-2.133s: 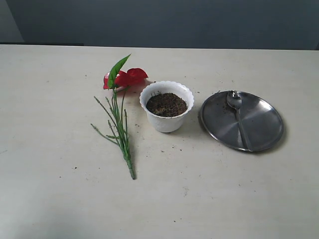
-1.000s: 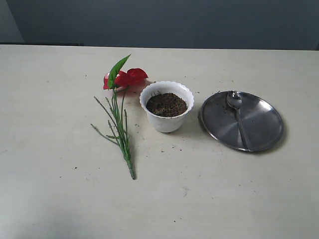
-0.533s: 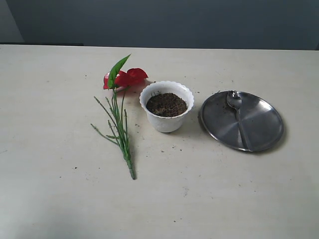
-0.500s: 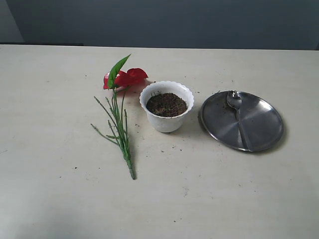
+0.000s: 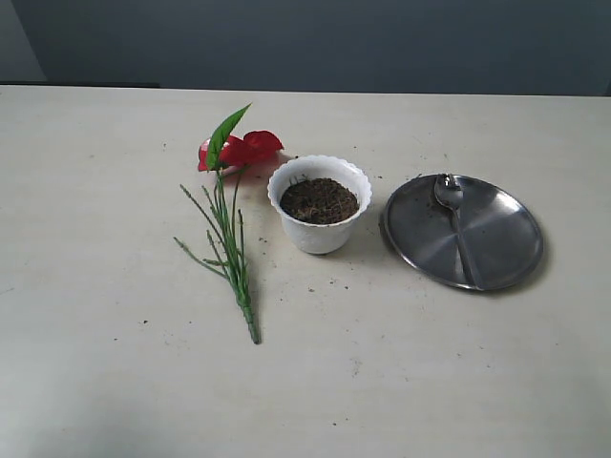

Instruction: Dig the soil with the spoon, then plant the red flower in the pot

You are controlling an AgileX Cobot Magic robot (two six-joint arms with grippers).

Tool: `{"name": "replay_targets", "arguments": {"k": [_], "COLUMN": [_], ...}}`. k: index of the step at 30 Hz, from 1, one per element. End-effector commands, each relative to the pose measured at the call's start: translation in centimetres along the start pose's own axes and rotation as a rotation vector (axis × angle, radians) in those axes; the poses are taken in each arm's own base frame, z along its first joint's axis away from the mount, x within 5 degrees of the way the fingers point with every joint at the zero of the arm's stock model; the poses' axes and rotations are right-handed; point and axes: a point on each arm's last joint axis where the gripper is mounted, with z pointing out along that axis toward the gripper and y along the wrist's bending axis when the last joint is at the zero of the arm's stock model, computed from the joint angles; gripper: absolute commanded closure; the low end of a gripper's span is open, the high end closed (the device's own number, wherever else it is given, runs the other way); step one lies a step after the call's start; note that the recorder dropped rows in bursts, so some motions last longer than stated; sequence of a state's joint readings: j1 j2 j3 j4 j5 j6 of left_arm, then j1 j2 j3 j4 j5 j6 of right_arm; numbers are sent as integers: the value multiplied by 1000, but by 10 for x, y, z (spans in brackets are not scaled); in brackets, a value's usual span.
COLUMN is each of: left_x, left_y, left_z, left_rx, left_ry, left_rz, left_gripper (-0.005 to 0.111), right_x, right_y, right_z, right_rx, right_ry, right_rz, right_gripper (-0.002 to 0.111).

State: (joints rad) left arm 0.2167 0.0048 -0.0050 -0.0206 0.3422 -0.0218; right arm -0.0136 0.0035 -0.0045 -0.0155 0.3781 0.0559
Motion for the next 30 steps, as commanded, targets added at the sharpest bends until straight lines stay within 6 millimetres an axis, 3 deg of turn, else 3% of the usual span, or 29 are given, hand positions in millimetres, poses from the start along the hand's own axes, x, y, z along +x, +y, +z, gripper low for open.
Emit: {"name": "replay_targets", "arguments": {"k": [1, 30], "left_x": [1, 1], "left_y": [0, 0], "left_z": [0, 0], "left_rx": [0, 0], "left_ry": [-6, -6], "left_rz": [-1, -1], "left_gripper": [107, 107], "right_x": [0, 1], "right_y": [2, 5], "right_z": [0, 0], "right_rx": [-42, -83], "right_ry": [-8, -4], "right_rz": [-3, -15], "right_gripper": [108, 108]}}
